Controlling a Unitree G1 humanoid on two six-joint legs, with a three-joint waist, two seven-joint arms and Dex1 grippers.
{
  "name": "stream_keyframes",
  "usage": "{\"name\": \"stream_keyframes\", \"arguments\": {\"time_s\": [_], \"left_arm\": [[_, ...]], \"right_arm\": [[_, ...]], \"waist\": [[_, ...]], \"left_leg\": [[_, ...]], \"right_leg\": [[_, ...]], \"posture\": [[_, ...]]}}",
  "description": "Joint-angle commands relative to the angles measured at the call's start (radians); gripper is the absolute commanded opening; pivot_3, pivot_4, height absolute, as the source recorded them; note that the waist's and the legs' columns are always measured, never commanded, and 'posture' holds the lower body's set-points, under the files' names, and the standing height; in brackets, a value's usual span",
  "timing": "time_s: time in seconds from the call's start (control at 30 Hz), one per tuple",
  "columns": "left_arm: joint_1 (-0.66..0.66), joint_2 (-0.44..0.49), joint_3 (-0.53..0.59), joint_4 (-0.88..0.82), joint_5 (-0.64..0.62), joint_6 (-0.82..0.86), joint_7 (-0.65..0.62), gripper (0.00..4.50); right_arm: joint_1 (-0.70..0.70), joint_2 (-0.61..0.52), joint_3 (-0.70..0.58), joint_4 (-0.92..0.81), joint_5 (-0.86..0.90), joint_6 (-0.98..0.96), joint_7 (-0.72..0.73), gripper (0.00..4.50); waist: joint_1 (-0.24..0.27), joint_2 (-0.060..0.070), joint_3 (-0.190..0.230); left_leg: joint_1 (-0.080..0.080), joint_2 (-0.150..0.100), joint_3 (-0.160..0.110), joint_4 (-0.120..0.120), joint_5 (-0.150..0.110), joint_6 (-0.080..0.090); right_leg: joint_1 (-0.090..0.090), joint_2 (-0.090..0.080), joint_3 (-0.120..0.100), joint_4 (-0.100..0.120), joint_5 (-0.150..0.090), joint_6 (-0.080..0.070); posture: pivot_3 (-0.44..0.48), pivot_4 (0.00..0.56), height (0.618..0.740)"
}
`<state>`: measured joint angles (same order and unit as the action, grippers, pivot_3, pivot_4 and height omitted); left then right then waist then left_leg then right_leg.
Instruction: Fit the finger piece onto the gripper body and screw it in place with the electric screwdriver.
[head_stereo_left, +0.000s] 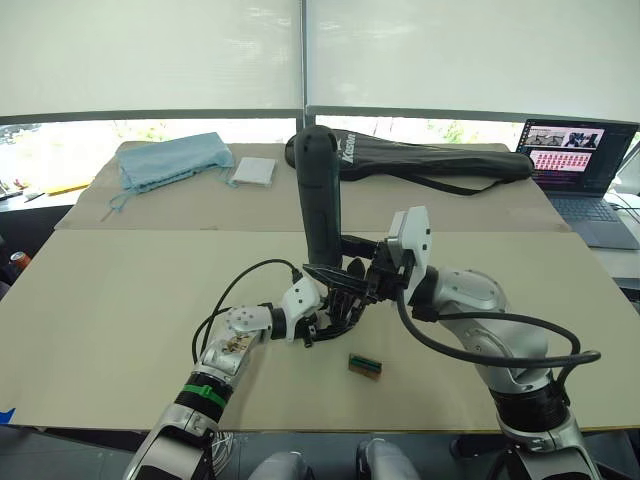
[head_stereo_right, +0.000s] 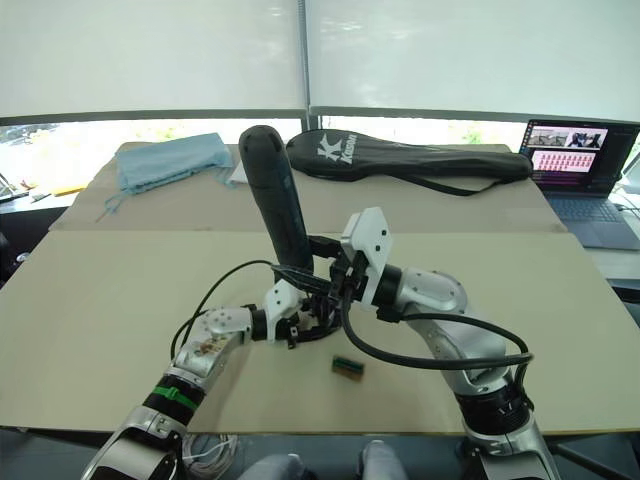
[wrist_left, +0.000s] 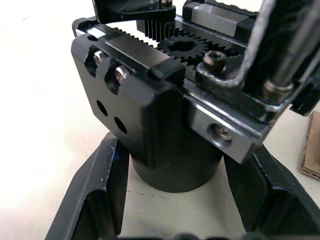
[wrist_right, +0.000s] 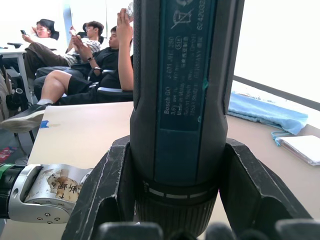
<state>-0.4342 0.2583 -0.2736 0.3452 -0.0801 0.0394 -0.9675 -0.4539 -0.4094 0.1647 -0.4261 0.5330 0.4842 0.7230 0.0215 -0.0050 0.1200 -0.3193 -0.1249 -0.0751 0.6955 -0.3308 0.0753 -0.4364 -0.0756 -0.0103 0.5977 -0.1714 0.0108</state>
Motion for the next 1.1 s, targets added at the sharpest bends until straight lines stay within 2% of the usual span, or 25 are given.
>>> {"name": "stream_keyframes", "arguments": {"time_s": [0.03, 0.33, 0.67, 0.73, 0.8, 0.83, 1.0, 1.1], "left_arm": [[0.021, 0.008, -0.028, 0.048, 0.035, 0.020, 0.011, 2.25], [0.016, 0.004, -0.016, 0.076, 0.039, 0.014, 0.044, 2.25], [0.031, -0.005, -0.003, 0.068, 0.033, 0.031, 0.076, 2.25], [0.030, -0.007, 0.001, 0.070, 0.033, 0.025, 0.084, 3.33], [0.033, -0.002, 0.000, 0.066, 0.030, 0.018, 0.079, 4.21], [0.036, 0.001, 0.001, 0.064, 0.030, 0.006, 0.079, 4.44], [0.060, 0.041, 0.037, 0.012, -0.001, -0.005, 0.059, 4.44], [0.113, 0.139, 0.092, -0.089, -0.078, -0.009, -0.039, 4.44]], "right_arm": [[-0.018, 0.016, -0.028, -0.007, 0.041, -0.019, 0.036, 1.92], [-0.114, -0.010, -0.110, -0.065, 0.114, -0.048, 0.112, 1.92], [-0.096, -0.072, -0.152, -0.108, 0.220, -0.007, 0.165, 1.92], [-0.090, -0.091, -0.165, -0.117, 0.244, 0.002, 0.173, 1.92], [-0.086, -0.113, -0.181, -0.128, 0.271, 0.014, 0.179, 1.92], [-0.086, -0.127, -0.192, -0.132, 0.288, 0.022, 0.182, 1.92], [-0.085, -0.225, -0.304, -0.149, 0.403, 0.077, 0.182, 1.92], [-0.077, -0.409, -0.474, -0.103, 0.597, 0.225, 0.196, 1.92]], "waist": [[0.000, 0.000, 0.000], [0.004, 0.001, 0.003], [0.005, 0.000, 0.003], [0.006, 0.000, 0.003], [0.006, 0.000, 0.003], [0.006, 0.000, 0.003], [-0.001, 0.000, 0.004], [-0.013, 0.000, 0.008]], "left_leg": [[0.000, 0.000, 0.000, 0.000, 0.000, 0.000], [-0.004, 0.000, 0.000, 0.000, 0.000, 0.000], [-0.004, 0.000, -0.001, 0.000, 0.000, 0.000], [-0.004, 0.000, -0.001, 0.000, 0.000, 0.000], [-0.004, 0.000, 0.000, 0.000, 0.000, -0.001], [-0.004, 0.000, 0.000, 0.000, 0.000, -0.001], [-0.005, 0.001, 0.000, -0.001, -0.001, -0.003], [-0.010, 0.001, 0.000, -0.001, -0.001, -0.003]], "right_leg": [[0.000, 0.000, 0.000, 0.000, 0.000, 0.000], [-0.001, 0.000, 0.000, 0.000, 0.000, 0.000], [0.000, -0.001, 0.001, -0.001, 0.000, 0.000], [0.000, -0.001, 0.001, -0.001, 0.000, 0.000], [0.000, -0.001, 0.001, -0.001, 0.000, 0.000], [0.000, -0.001, 0.001, -0.001, 0.000, 0.000], [-0.001, -0.001, 0.001, -0.002, 0.000, 0.000], [-0.006, 0.000, 0.001, -0.002, 0.001, 0.000]], "posture": [[0.000, 0.150, 0.740], [0.000, 0.150, 0.740], [0.000, 0.150, 0.740], [0.000, 0.150, 0.740], [0.000, 0.150, 0.740], [0.000, 0.150, 0.740], [0.000, 0.150, 0.740], [0.000, 0.150, 0.740]]}}
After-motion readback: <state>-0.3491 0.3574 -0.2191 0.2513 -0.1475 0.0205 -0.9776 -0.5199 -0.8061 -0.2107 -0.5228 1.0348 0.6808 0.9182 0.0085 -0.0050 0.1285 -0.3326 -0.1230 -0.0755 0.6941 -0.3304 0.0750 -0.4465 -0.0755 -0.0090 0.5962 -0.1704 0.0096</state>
